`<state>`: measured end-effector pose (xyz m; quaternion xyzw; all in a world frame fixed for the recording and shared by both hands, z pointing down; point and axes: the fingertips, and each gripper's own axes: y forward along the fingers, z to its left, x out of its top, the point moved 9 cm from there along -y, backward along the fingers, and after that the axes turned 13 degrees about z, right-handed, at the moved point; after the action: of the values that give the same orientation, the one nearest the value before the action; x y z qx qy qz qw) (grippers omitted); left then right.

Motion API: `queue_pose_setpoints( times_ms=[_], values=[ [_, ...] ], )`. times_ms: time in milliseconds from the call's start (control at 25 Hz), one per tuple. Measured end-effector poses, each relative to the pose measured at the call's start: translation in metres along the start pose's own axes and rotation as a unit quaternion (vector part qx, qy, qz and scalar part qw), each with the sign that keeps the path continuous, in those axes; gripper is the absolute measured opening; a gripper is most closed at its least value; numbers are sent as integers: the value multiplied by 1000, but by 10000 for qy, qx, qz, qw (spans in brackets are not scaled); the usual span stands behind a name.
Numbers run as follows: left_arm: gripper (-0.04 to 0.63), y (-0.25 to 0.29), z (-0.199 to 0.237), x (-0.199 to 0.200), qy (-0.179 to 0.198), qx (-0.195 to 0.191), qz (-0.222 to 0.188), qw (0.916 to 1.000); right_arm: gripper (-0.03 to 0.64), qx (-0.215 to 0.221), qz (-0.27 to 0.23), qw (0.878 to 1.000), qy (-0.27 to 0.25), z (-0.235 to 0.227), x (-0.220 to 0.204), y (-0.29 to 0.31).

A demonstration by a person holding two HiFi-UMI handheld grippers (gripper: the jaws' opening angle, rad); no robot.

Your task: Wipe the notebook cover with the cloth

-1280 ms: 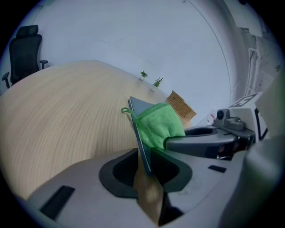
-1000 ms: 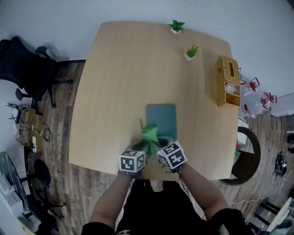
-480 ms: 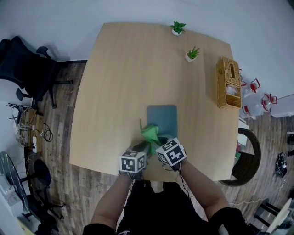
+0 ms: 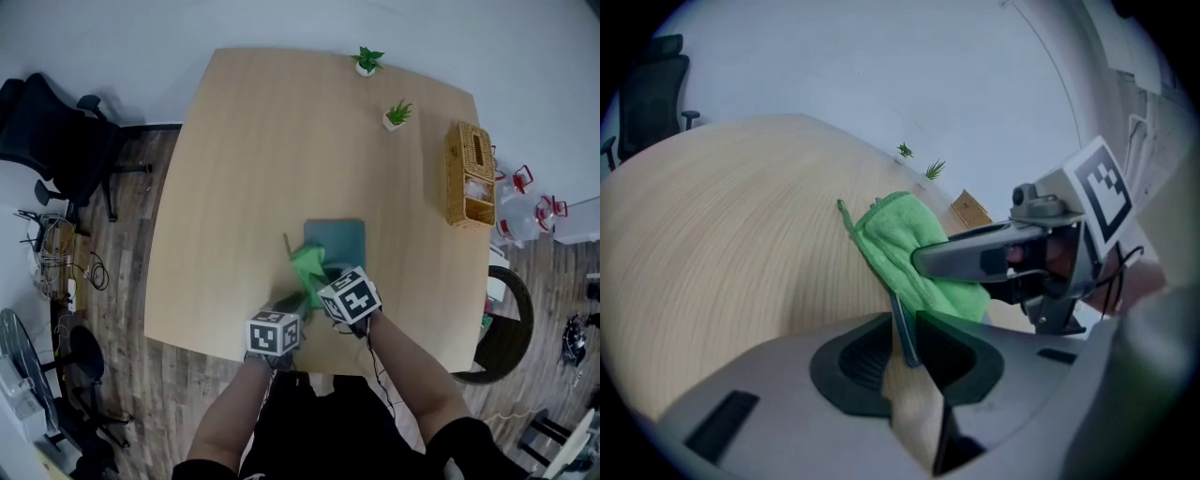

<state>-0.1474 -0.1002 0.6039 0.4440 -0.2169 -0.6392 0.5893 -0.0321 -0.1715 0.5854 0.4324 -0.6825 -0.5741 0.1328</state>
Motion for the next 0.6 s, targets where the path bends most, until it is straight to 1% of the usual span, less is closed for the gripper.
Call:
queue_pose_setpoints(
  times_ms=[600],
  values=[
    [74,-1,2,1,-60,-105,60,9999,59,-203,-104,9997,60,-38,54,6]
  ],
)
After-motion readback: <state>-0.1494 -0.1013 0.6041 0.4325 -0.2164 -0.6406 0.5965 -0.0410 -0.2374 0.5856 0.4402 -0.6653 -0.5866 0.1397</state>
